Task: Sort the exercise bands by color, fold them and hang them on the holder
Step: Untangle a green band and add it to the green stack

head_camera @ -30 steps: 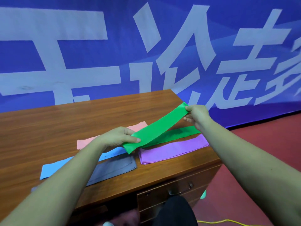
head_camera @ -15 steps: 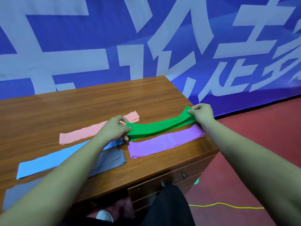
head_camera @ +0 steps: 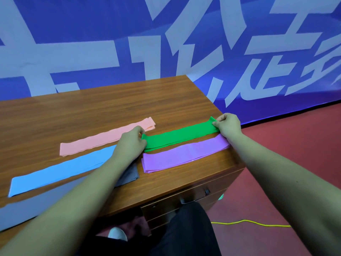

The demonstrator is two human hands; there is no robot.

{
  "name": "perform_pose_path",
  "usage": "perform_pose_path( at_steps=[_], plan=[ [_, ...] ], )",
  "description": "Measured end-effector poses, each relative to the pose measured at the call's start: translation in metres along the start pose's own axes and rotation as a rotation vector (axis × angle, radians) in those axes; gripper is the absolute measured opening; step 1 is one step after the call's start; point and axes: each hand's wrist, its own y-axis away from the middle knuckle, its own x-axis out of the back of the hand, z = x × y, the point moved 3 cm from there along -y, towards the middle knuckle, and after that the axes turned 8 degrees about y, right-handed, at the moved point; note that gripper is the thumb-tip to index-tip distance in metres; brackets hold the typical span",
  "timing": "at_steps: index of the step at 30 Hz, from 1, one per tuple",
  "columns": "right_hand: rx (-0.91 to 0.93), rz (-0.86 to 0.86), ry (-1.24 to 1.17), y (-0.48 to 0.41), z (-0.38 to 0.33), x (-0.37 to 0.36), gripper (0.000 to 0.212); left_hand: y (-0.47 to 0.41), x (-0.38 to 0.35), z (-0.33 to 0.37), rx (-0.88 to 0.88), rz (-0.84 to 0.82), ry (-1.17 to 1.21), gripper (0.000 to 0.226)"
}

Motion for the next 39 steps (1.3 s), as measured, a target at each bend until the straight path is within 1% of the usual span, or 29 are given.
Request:
perform_pose_path(
  at_steps=[4, 8, 9, 11, 13, 15, 16, 19, 21, 24, 26, 27, 30, 33, 39],
  plan=[
    [0.063, 0.024, 0.105, 0.000, 0.000, -0.004, 0.022, 0.003, 0.000, 0.003, -0.041, 0.041, -0.062, 0.028],
    [0.091, 0.022, 0.238, -0.001, 0.002, -0.004, 0.014, 0.005, -0.001, 0.001, -0.041, 0.033, -0.255, 0.031],
    [0.115, 0.041, 0.278, -0.001, 0.001, -0.004, 0.018, 0.007, -0.001, 0.001, -0.041, 0.037, -0.298, 0.032],
    [0.186, 0.088, 0.366, 0.004, -0.005, 0.000, 0.029, 0.011, 0.000, 0.003, -0.063, 0.059, -0.352, 0.031],
    [0.312, 0.109, 0.388, 0.014, -0.018, 0.005, 0.031, 0.016, 0.004, 0.008, -0.123, 0.117, -0.351, 0.025],
    [0.479, 0.061, 0.342, 0.031, -0.034, 0.007, 0.027, 0.021, 0.007, 0.014, -0.222, 0.141, -0.273, 0.017],
    [0.559, 0.008, 0.313, 0.043, -0.041, 0.006, 0.024, 0.023, 0.007, 0.017, -0.286, 0.105, -0.221, 0.015],
    [0.741, -0.177, 0.243, 0.084, -0.052, -0.002, 0.019, 0.035, 0.003, 0.023, -0.445, -0.102, -0.162, 0.023],
    [0.807, -0.292, 0.249, 0.104, -0.049, -0.007, 0.025, 0.046, 0.000, 0.023, -0.479, -0.185, -0.192, 0.030],
    [0.866, -0.432, 0.384, 0.120, -0.041, -0.011, 0.046, 0.059, 0.000, 0.020, -0.499, -0.205, -0.239, 0.046],
    [0.895, -0.484, 0.512, 0.124, -0.037, -0.010, 0.060, 0.065, 0.001, 0.016, -0.481, -0.194, -0.280, 0.055],
    [0.903, -0.502, 0.562, 0.125, -0.036, -0.010, 0.062, 0.067, 0.000, 0.014, -0.471, -0.190, -0.308, 0.058],
    [0.918, -0.529, 0.605, 0.125, -0.035, -0.008, 0.059, 0.072, -0.005, 0.008, -0.442, -0.196, -0.382, 0.060],
    [0.909, -0.533, 0.595, 0.123, -0.033, -0.008, 0.057, 0.074, -0.007, 0.007, -0.407, -0.212, -0.394, 0.060],
    [0.922, -0.521, 0.554, 0.118, -0.030, -0.008, 0.051, 0.071, -0.004, 0.005, -0.390, -0.273, -0.409, 0.061]
  ],
)
